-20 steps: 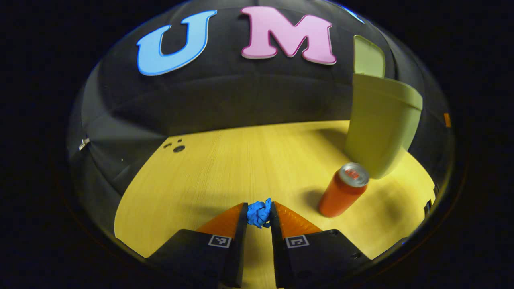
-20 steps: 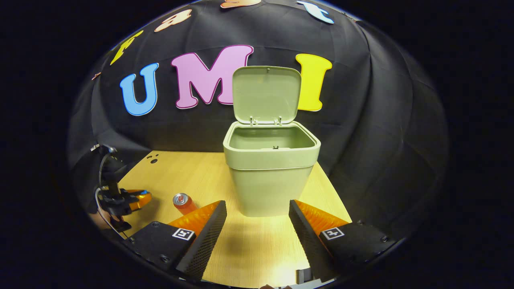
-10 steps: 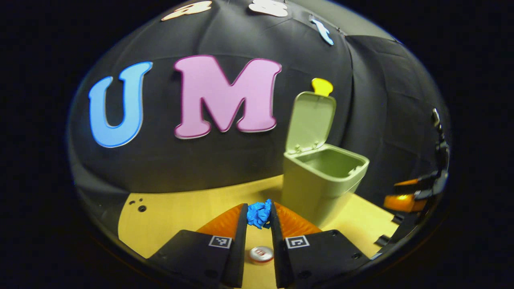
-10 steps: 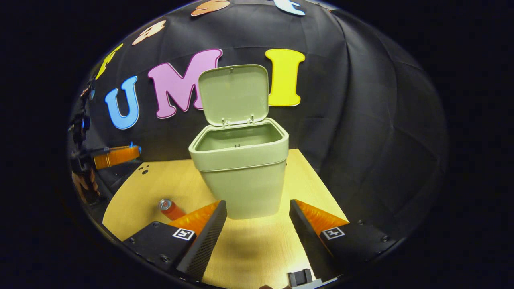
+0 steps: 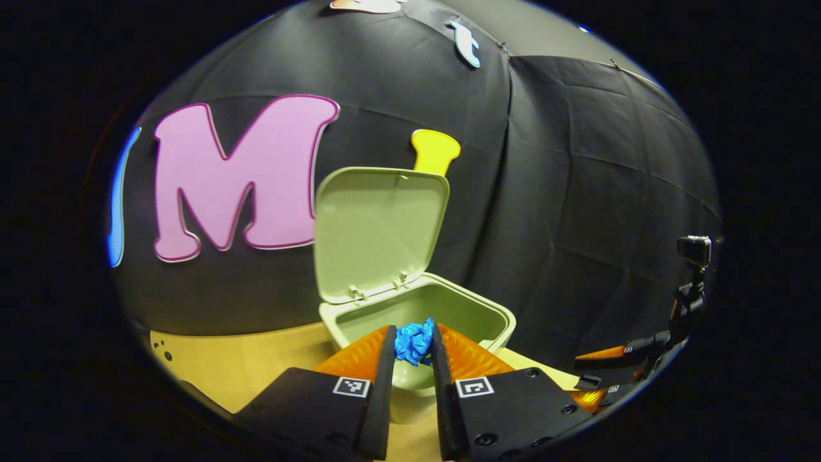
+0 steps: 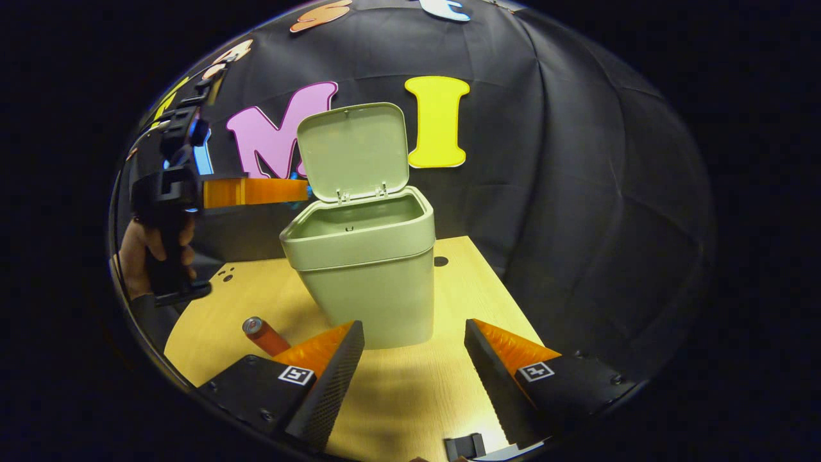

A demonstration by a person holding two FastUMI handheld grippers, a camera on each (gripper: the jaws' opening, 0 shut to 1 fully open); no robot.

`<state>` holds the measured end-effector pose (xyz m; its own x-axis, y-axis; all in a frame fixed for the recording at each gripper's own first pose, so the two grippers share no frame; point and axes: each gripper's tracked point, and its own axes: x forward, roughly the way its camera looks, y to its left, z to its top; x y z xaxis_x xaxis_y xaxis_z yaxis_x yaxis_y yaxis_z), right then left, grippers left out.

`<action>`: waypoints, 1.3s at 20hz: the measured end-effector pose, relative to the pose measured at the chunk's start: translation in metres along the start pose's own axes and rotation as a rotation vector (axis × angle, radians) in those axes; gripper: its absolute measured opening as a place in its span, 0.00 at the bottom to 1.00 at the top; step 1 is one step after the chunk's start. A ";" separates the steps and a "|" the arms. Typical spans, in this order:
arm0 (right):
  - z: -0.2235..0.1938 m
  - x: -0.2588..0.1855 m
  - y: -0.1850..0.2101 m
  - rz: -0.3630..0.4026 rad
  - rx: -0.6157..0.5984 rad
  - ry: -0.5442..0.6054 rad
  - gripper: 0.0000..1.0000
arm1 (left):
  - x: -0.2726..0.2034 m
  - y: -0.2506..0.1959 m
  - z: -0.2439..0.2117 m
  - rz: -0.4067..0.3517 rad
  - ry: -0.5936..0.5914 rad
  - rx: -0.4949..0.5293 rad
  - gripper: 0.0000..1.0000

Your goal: Press the lid of the desktop garbage bin to open it, pick up the crumpled paper on the desktop and throw it into the bin, then pick up the pop can on the desktop and drop it into the bin, and finally close the garbage bin lid.

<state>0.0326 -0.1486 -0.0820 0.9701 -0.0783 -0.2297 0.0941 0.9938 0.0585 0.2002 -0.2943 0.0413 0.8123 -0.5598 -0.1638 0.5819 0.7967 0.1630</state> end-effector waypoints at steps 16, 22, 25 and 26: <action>0.007 0.009 -0.006 0.001 0.072 0.020 0.99 | -0.030 0.043 -0.002 0.153 -0.093 -0.058 0.96; 0.001 0.011 0.016 0.042 0.074 0.050 0.99 | -0.123 0.103 -0.068 0.337 -0.060 -0.128 0.96; -0.006 0.012 0.030 0.064 0.062 0.078 0.99 | -0.156 0.120 -0.120 0.396 0.004 -0.162 0.95; -0.007 0.012 0.034 0.070 0.059 0.083 0.99 | -0.163 0.126 -0.138 0.414 0.026 -0.168 0.96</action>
<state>0.0457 -0.1152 -0.0900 0.9531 0.0005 -0.3026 0.0420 0.9901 0.1338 0.1352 -0.0711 -0.0462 0.9729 -0.1815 -0.1433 0.1916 0.9797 0.0598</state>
